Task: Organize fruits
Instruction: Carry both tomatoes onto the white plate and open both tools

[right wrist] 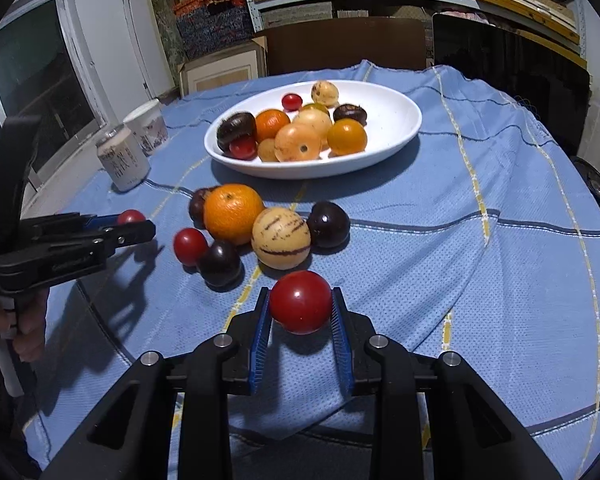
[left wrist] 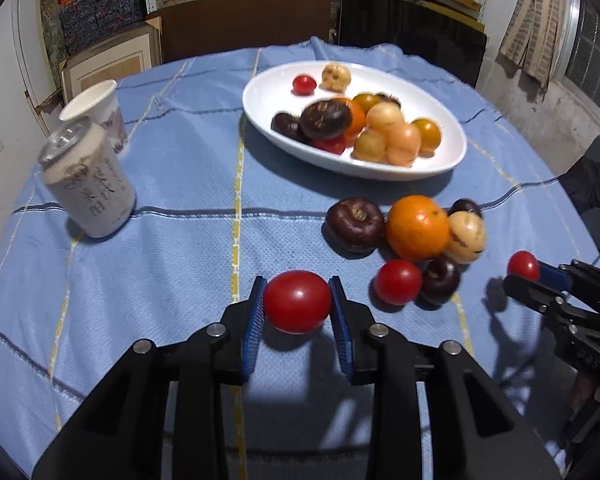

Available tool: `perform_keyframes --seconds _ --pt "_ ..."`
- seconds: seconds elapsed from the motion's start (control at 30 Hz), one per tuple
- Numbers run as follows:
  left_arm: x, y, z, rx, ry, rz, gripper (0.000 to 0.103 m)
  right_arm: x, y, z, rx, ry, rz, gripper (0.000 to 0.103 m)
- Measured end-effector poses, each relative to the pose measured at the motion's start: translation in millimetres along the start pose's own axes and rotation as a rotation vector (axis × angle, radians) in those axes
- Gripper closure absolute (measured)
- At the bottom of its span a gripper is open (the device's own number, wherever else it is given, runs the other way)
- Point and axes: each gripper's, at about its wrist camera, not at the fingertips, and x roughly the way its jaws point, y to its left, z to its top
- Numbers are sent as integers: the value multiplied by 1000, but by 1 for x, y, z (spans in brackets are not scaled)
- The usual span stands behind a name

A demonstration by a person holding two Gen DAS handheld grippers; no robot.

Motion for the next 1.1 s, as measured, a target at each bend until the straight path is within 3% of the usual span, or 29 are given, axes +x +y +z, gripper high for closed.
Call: perform_keyframes --seconds 0.2,0.4,0.63,0.77,1.03,1.07,1.1 --pt "-31 -8 17 23 -70 -27 73 -21 -1 20 -3 -61 17 73" --pt "-38 -26 61 62 -134 -45 72 -34 -1 61 -43 -137 14 73" --pt "2 -40 122 57 -131 -23 72 0 -15 118 -68 -163 -58 73" --pt "35 -39 151 45 -144 78 72 36 -32 136 -45 -135 -107 73" --pt "83 -29 176 -6 -74 59 72 88 -48 145 25 -76 -77 69" --pt "85 -29 176 -9 -72 50 60 89 -48 144 33 -81 -68 60" --pt "86 -30 176 -7 -76 51 51 88 -48 144 41 -90 -68 58"
